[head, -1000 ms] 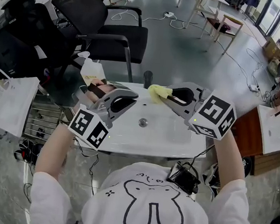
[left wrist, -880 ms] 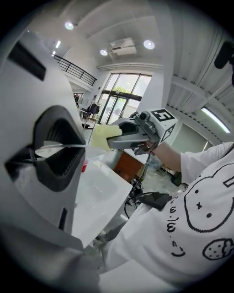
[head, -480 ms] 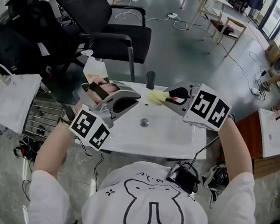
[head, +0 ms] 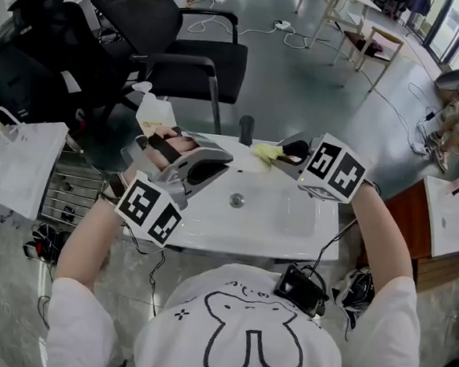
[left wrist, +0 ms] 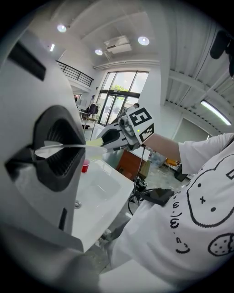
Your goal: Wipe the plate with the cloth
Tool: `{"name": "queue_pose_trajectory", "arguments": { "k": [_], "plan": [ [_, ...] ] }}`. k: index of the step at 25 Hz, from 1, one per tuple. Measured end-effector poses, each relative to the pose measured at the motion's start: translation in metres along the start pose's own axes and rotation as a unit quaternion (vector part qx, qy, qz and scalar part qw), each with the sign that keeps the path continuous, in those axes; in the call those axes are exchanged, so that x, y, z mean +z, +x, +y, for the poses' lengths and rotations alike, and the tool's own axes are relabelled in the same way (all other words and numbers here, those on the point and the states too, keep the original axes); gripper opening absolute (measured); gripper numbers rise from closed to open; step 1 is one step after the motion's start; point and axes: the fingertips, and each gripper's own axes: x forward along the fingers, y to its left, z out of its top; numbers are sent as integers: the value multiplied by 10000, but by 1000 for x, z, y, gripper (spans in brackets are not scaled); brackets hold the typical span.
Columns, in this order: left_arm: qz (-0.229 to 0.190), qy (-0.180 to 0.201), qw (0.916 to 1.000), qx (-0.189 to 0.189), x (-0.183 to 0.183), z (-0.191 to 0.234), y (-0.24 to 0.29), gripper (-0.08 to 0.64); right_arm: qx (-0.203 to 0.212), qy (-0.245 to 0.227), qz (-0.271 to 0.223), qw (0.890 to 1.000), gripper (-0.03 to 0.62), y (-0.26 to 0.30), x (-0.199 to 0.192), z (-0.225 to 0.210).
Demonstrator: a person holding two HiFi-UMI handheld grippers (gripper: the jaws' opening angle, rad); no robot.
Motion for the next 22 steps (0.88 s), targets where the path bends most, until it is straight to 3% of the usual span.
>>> {"name": "queue_pose_trajectory", "arguments": {
  "k": [6,11,22],
  "plan": [
    [39,143,9999,-43,-1,-4,3,18,-144,-6,-420,9990,51,-24,32,-6],
    [104,447,9989,-122,4,-11,7,18,85,-136,-681,9975,51,-33,59,10],
    [241,888,9957,-45,6,-17,7,18,136,-404,-171,9989,51,-7,62,32]
  ]
}}
